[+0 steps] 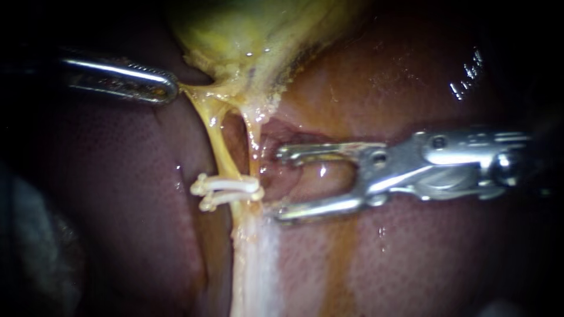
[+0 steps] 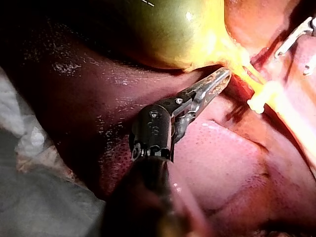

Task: Going back second clip left tube

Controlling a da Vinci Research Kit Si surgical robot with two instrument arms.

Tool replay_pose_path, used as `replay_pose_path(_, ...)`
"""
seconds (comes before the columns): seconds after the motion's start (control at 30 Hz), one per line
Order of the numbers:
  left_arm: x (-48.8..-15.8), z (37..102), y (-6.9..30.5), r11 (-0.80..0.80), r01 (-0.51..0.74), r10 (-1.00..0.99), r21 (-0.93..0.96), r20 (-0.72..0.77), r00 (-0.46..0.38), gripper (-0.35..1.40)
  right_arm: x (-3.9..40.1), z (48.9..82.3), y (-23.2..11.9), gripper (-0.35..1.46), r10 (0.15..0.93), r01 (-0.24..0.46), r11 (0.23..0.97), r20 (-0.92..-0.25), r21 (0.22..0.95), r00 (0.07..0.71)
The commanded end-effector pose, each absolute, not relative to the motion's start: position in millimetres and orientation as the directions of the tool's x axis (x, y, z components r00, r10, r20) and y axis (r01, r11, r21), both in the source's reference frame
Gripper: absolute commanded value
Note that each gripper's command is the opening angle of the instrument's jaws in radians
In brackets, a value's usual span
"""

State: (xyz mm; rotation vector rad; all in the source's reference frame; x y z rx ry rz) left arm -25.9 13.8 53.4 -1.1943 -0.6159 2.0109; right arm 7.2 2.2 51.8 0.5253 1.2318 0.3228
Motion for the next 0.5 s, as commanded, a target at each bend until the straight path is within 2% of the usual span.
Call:
replay_pose_path(0.03, -25.9, 53.4, 13.8, -0.636, -0.33, 0.77, -0.697, -0.55, -0.323, -0.35, 6.4, 51.6, 2.3, 0.5, 0.509, 0.043, 0.836, -0.802, 0.547, 0.313)
replay_pose_path(0.1, -25.9, 53.4, 13.8, -0.636, -0.33, 0.77, -0.697, -0.55, -0.323, -0.35, 5.0, 51.3, 2.4, 0.5, 0.509, 0.039, 0.835, -0.798, 0.548, 0.323)
replay_pose_path(0.3, -26.1, 53.6, 13.6, -0.637, -0.332, 0.77, -0.696, -0.551, -0.323, -0.35, 2.8, 51.3, 2.1, 0.5, 0.471, 0.049, 0.84, -0.772, 0.54, 0.428)
replay_pose_path(0.5, -27.3, 55.0, 13.0, -0.645, -0.329, 0.763, -0.69, -0.558, -0.326, -0.35, 2.8, 51.2, 2.0, 0.5, 0.466, 0.049, 0.841, -0.767, 0.539, 0.441)
